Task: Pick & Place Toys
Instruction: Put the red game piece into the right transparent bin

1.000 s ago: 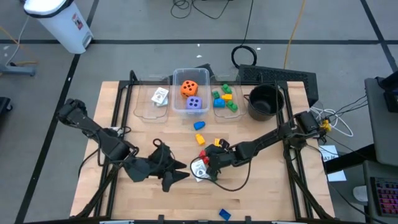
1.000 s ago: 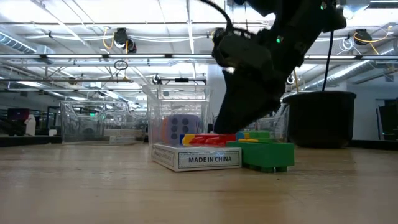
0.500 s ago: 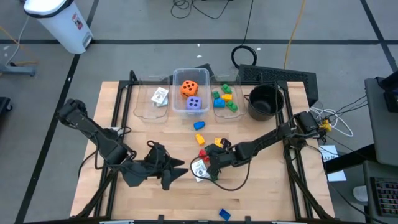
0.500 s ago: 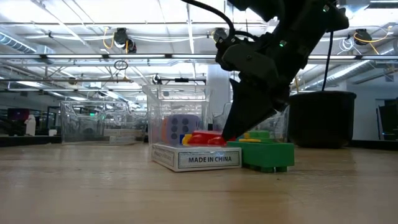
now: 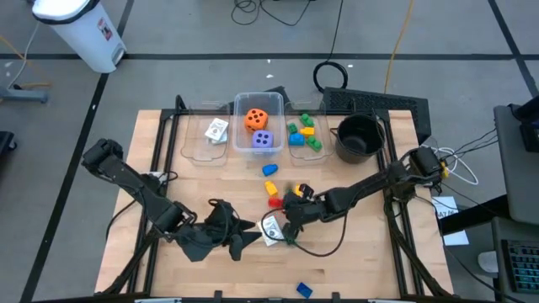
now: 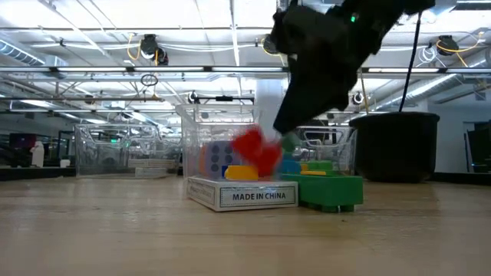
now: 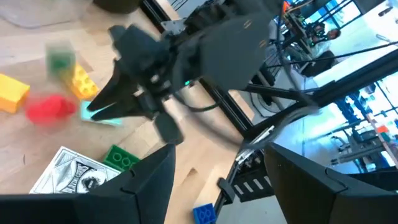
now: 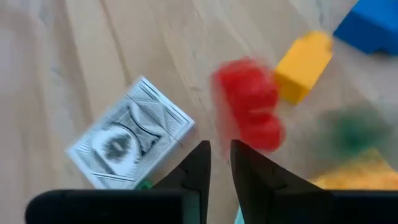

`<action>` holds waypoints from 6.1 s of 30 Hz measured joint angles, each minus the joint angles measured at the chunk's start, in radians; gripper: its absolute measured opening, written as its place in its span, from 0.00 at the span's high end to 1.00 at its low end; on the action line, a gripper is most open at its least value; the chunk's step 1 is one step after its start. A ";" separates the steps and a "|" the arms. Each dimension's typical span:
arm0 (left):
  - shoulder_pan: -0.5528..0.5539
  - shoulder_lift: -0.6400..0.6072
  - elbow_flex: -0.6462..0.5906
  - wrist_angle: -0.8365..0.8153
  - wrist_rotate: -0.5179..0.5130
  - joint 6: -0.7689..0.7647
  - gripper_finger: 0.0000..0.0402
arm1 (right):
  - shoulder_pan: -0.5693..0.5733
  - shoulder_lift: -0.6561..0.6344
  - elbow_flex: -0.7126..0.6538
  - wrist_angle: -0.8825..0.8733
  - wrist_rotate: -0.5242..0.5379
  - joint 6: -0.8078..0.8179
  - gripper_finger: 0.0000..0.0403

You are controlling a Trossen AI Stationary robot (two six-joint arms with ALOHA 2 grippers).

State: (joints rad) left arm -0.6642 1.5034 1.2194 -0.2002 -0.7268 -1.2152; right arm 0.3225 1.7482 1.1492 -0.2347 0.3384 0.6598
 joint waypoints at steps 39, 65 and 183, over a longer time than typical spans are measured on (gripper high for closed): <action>0.101 0.002 0.000 0.121 0.054 0.252 0.38 | -0.034 -0.289 0.000 0.107 -0.241 -0.278 0.50; 0.115 0.002 0.000 0.123 0.055 0.323 0.38 | -0.068 -0.383 0.000 0.449 -0.552 -0.365 0.85; 0.401 -0.297 -0.002 -0.016 0.595 0.660 0.38 | -0.144 -0.054 0.000 0.186 -0.465 -1.049 0.35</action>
State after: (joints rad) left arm -0.2634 1.2068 1.2179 -0.2161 -0.1314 -0.5549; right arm 0.1783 1.6946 1.1493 -0.0490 -0.1268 -0.3890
